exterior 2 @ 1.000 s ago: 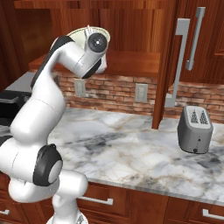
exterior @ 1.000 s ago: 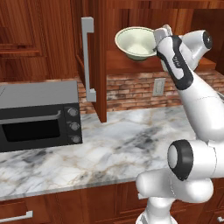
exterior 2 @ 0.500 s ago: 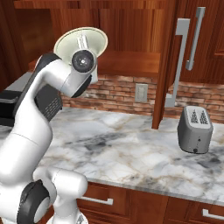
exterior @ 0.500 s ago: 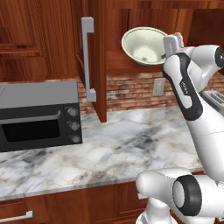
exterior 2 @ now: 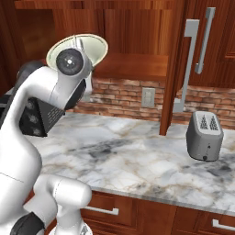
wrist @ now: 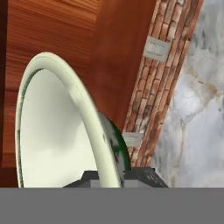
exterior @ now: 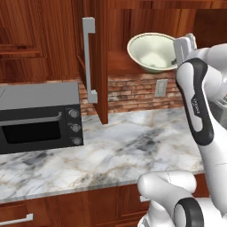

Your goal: Pick up the bowls from the cabinet and place each bowl in front of a stool on the dining counter.

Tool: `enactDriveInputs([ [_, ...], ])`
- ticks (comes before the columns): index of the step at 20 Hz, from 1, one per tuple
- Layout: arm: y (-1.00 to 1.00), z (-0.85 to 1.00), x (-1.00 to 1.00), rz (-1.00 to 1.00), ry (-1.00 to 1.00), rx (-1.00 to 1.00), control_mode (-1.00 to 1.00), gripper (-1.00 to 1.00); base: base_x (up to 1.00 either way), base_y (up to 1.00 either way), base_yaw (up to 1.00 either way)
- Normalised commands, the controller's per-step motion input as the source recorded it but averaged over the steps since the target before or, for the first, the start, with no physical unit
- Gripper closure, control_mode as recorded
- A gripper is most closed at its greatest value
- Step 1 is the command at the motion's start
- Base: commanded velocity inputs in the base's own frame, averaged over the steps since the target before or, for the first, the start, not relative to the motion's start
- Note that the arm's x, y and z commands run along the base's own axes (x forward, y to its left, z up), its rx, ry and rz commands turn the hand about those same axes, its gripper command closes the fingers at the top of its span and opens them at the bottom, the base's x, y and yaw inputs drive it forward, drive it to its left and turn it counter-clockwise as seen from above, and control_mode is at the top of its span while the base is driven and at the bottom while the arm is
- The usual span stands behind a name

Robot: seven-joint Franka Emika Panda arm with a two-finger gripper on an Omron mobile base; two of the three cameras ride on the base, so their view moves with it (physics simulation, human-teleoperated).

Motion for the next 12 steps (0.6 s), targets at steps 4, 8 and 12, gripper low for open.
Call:
enactDriveInputs([
  [4, -0.02, 0.04, -0.7, 0.0, 0.2, 0.0, -1.0, 1.0, 0.0, 0.0, 0.0],
  [8, -0.03, 0.07, -0.66, 0.0, 0.2, 0.01, -1.0, 1.0, 0.0, 0.0, 0.0],
  [12, -0.01, 0.01, -0.56, -0.04, 0.14, 0.01, -1.0, 1.0, 0.0, 0.0, 0.0],
])
